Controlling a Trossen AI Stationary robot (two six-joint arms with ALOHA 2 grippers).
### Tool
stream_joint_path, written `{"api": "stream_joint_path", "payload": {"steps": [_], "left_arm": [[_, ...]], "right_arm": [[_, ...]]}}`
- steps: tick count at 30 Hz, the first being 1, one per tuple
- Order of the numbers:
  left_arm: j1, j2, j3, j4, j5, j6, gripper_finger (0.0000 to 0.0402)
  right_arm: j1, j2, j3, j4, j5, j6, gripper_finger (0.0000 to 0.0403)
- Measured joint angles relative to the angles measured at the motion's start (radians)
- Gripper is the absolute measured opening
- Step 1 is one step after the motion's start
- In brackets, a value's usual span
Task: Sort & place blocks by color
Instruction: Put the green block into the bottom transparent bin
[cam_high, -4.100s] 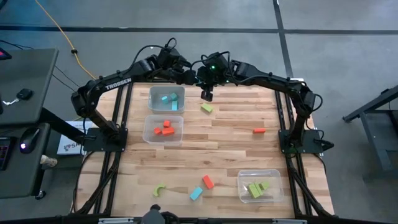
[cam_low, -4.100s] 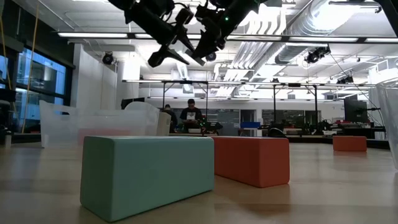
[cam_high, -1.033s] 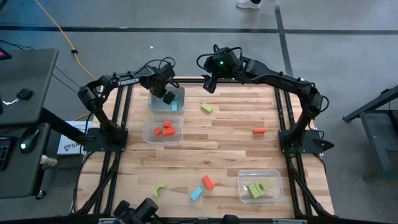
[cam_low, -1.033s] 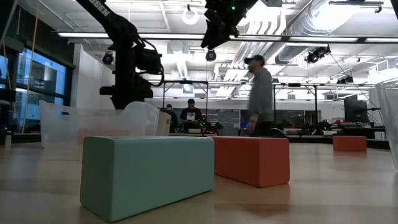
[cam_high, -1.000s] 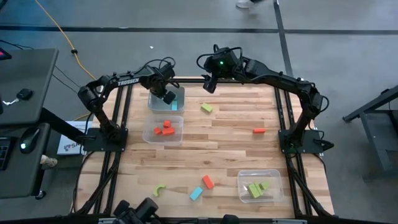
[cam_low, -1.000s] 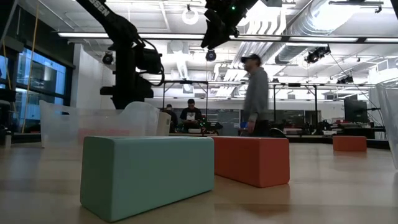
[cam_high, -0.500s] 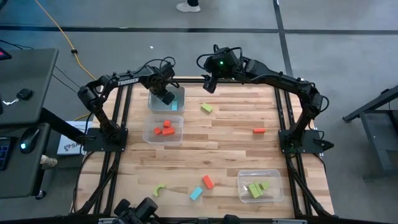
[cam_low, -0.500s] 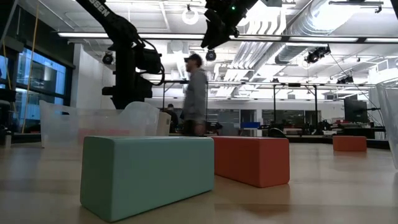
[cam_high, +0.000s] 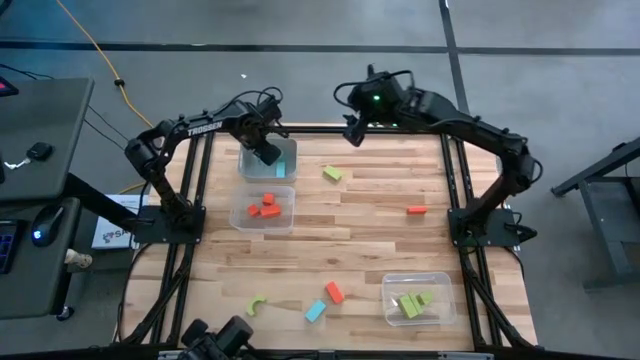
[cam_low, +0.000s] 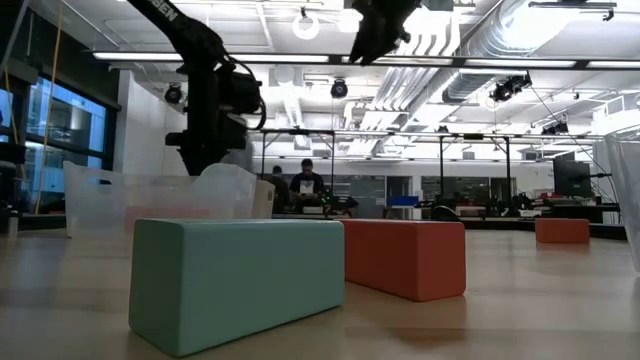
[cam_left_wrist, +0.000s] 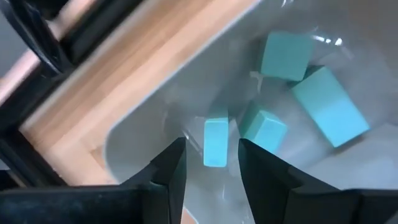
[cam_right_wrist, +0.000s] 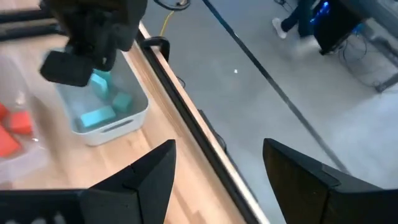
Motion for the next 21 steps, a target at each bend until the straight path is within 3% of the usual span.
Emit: {"api": "stream_joint_path", "payload": {"steps": [10,21], "left_arm": [[-0.03,-0.077,0.151,-0.058,0.001,0.011,0.0118],[-0.127,-0.322,0.222,-0.1,0.078,0.044,0.0118]], "right_arm": [[0.013,-0.12,0.0,-0.153,-0.026,0.232,0.0232],[0.078,-0.119,0.0,-0.206,-0.05,0.405,0.0232]]}}
